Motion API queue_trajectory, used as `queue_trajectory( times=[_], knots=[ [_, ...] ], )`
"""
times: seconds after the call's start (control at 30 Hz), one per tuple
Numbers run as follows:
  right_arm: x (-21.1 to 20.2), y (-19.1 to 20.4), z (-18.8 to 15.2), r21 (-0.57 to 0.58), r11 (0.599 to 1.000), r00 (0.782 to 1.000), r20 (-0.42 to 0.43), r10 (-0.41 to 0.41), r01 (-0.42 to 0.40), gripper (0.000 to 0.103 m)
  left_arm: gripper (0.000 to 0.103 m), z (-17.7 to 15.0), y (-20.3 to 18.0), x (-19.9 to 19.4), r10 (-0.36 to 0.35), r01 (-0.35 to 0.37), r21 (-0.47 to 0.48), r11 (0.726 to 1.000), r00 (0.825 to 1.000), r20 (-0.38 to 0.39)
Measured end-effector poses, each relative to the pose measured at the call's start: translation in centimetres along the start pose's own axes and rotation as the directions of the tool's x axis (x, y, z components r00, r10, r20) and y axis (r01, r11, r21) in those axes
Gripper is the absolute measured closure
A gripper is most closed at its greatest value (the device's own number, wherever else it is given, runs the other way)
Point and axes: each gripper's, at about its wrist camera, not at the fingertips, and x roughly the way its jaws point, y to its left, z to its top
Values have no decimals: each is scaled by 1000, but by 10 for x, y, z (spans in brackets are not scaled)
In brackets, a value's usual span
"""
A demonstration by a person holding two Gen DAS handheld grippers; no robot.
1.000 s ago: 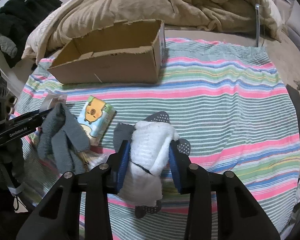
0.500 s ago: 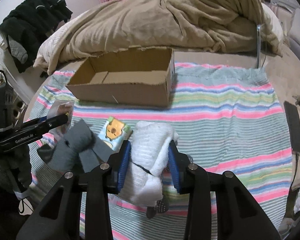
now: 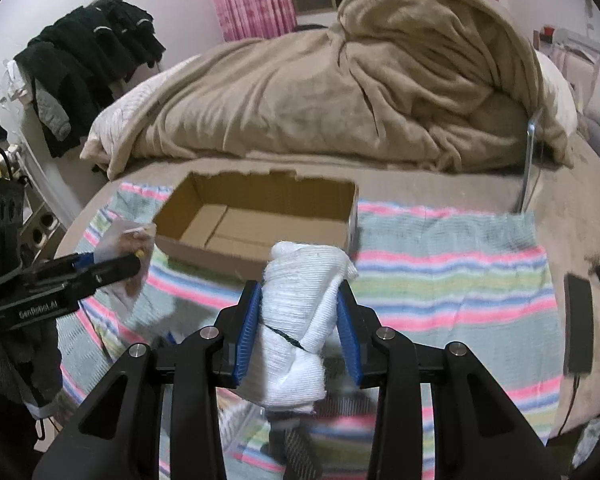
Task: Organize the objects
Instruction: 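Carry snack bag and white socks into the cardboard box and release both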
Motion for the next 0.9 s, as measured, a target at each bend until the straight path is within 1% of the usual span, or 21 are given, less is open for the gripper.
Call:
queue_trajectory(
  times=[0.23, 0.4, 0.63, 0.8, 0.9],
  knots=[
    [13, 0, 28, -40, 999, 999, 25, 21, -20, 64, 56, 21, -13, 14, -22, 21, 17, 1000, 1000, 6],
    [22, -2, 46, -56, 998, 999, 40, 30, -28, 64, 56, 31, -16, 27, -22, 22, 6, 1000, 1000, 14],
    [39, -10, 58, -58, 998, 999, 34, 34, -32, 64, 56, 45, -20, 46, -47, 47, 2, 999, 999, 20],
    [57, -24, 61, -17, 999, 999, 16, 35, -35, 64, 56, 50, -27, 68, -88, 88, -1, 996, 996, 4],
    [67, -28, 64, -8, 999, 999, 6, 45, -45, 64, 56, 52, -26, 82, -90, 90, -19, 996, 996, -7]
  ],
)
